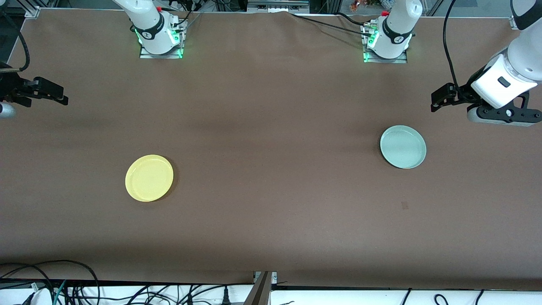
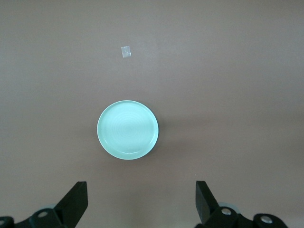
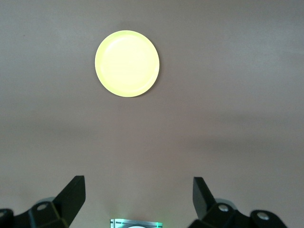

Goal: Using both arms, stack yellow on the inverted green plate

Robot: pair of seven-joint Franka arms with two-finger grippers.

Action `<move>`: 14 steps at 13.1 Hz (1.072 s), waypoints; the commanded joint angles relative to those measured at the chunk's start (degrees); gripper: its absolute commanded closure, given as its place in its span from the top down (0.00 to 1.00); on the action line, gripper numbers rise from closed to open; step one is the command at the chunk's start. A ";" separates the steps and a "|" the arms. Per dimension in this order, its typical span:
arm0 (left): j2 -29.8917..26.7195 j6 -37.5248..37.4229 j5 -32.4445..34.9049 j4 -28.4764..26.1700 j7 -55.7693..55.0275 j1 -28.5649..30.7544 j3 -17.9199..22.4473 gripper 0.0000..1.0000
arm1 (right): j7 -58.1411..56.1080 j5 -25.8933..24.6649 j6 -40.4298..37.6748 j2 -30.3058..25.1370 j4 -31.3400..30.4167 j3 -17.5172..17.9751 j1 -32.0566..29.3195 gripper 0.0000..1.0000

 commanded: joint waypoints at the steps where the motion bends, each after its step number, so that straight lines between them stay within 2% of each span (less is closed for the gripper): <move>1: 1.28 -0.59 -1.69 2.07 0.19 -0.31 0.28 1.00 | 0.49 0.78 -0.23 0.53 1.24 -0.04 -0.08 1.00; 14: 4.00 -1.64 -1.34 1.46 0.46 -0.31 0.37 1.00 | 0.49 0.79 -0.23 0.53 1.24 0.05 -0.08 1.00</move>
